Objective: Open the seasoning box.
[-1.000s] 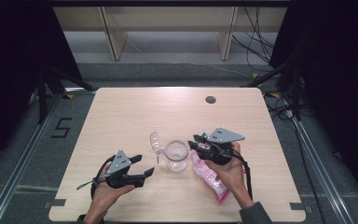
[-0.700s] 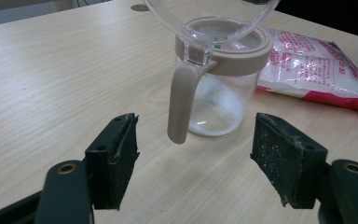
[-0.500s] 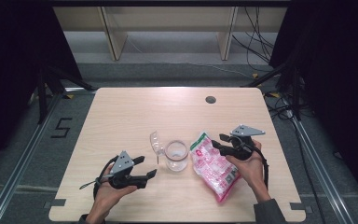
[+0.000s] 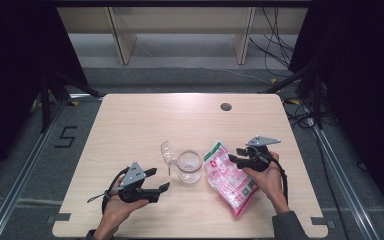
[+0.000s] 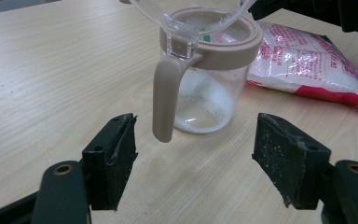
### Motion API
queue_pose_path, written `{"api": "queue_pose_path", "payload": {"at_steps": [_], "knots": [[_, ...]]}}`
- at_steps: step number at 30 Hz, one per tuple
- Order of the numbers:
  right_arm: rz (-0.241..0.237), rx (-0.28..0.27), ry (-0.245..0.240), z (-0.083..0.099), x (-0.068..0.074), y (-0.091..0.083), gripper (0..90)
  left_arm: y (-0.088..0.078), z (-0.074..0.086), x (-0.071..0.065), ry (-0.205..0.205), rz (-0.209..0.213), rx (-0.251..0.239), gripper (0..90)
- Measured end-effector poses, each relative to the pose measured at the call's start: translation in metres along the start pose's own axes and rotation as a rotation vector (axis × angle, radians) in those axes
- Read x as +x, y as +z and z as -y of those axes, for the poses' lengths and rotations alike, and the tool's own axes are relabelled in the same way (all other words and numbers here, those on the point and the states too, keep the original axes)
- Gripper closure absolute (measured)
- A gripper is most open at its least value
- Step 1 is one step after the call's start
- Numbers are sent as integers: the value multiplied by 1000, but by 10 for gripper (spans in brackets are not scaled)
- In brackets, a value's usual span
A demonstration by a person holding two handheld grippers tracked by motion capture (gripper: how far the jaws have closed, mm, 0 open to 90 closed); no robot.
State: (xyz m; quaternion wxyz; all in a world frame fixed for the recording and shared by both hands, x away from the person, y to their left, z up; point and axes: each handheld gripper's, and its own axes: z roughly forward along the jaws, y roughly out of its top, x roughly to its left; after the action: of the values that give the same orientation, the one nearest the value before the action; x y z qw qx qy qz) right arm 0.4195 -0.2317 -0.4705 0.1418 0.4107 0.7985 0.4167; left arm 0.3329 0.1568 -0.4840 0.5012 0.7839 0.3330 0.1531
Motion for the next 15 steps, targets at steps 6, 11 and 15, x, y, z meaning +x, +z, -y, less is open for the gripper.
{"api": "queue_pose_path", "payload": {"at_steps": [6, 11, 15], "knots": [[-10, 12, -6, 2, 1, 9, 570, 1, 0, -1, -5, -1, 2, 291], [-15, 50, 9, 3, 0, 13, 566, 2, 1, 0, 14, -3, 6, 280], [-21, 68, 6, 4, 0, 15, 608, 2, 2, -1, -8, -7, 9, 280]]}}
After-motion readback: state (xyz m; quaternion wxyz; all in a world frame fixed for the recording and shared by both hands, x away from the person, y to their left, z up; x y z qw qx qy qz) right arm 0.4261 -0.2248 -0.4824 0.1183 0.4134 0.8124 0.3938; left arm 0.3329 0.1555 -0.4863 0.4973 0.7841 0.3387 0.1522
